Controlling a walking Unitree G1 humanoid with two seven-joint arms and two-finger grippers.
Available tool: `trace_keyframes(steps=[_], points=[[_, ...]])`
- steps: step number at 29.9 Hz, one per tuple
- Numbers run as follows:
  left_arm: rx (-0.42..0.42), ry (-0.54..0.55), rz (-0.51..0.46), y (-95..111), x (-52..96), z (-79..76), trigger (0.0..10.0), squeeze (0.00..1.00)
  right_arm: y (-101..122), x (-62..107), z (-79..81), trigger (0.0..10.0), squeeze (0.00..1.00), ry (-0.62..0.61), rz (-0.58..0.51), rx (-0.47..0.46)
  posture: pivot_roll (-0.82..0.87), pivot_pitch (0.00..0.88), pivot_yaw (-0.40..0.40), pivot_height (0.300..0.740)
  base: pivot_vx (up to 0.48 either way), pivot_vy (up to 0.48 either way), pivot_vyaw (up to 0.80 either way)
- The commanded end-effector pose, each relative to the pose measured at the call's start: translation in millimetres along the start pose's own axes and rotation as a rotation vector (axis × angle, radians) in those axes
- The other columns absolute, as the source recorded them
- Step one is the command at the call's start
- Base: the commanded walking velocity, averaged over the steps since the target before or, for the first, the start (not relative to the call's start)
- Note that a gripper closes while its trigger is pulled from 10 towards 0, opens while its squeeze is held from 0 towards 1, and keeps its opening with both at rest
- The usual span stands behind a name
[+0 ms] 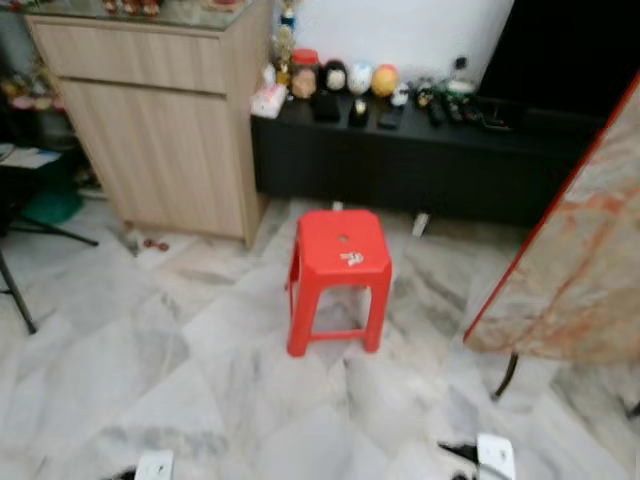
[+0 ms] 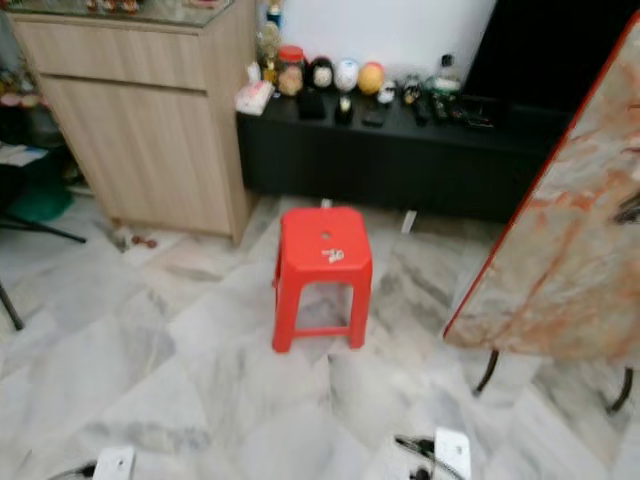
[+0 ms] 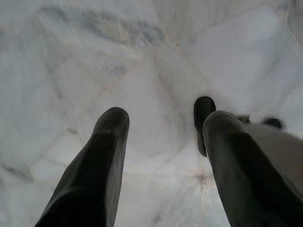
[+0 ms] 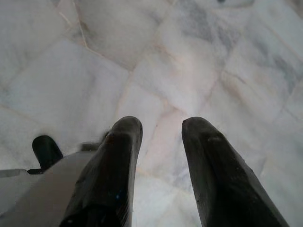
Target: Hang keys on a hook
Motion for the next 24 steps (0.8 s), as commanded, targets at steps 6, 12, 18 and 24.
trace_keyframes(steps=[6,12,18,24], points=[[0.005,-0.015,0.006,-2.2,-0.1,-6.2,10.0,0.00,-0.4,0.6,-7.0,10.0,0.00,-0.011,0.002,0.015,-0.02,0.013,-0.062,0.740,0.000,0.283,0.00],[0.004,-0.018,0.001,-1.4,-0.2,-7.1,10.0,0.00,0.2,0.6,-8.0,10.0,0.00,-0.010,0.003,0.022,-0.02,0.020,-0.067,0.740,0.000,0.047,0.00],[0.018,-0.021,-0.008,0.4,-0.4,-8.0,10.0,0.00,2.4,0.4,-7.2,10.0,0.00,0.002,0.001,0.049,-0.01,0.032,-0.070,0.740,0.000,0.000,0.00],[0.012,-0.024,0.002,-0.3,-0.5,-7.7,10.0,0.00,3.1,0.3,-5.8,10.0,0.00,0.006,-0.003,0.048,-0.01,0.032,-0.068,0.740,0.000,0.000,0.00]])
Point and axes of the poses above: a point about 5 cm out from each wrist's last joint towards the gripper, its own x axis pointing back from the gripper into the wrist, its own y axis along the axis of the wrist's last joint, z = x × y, the point moved 4 cm from there along -x, pointing out of the wrist towards the gripper, and after that the axes turned 6 degrees about -x, right-handed, at the moved point
